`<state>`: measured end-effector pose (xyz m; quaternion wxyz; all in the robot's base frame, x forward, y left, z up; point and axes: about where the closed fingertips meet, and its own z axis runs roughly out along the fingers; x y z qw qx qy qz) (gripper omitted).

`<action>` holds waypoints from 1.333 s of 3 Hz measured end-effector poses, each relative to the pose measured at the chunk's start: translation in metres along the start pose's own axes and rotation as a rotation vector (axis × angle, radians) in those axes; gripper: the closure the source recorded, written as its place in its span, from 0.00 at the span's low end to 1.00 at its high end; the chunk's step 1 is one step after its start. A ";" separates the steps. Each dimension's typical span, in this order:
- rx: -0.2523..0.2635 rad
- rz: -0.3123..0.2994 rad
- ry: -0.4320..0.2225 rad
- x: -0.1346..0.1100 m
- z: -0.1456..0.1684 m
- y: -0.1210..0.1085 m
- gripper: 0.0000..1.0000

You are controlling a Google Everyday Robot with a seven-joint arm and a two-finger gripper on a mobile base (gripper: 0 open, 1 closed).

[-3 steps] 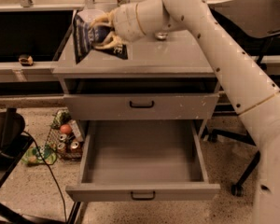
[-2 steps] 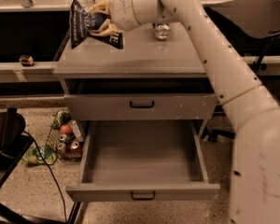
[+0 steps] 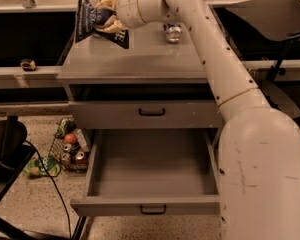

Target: Pick blue chip bag from middle drawer and place on counter

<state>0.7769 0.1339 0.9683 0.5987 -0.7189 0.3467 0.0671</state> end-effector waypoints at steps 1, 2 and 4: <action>0.005 0.028 0.006 0.012 0.005 -0.002 0.35; -0.005 0.043 0.009 0.018 0.008 -0.001 0.12; 0.028 0.061 0.050 0.031 -0.031 0.000 0.00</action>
Offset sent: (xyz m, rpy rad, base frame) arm 0.0274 -0.0083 -0.0129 0.0013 0.0578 -0.0301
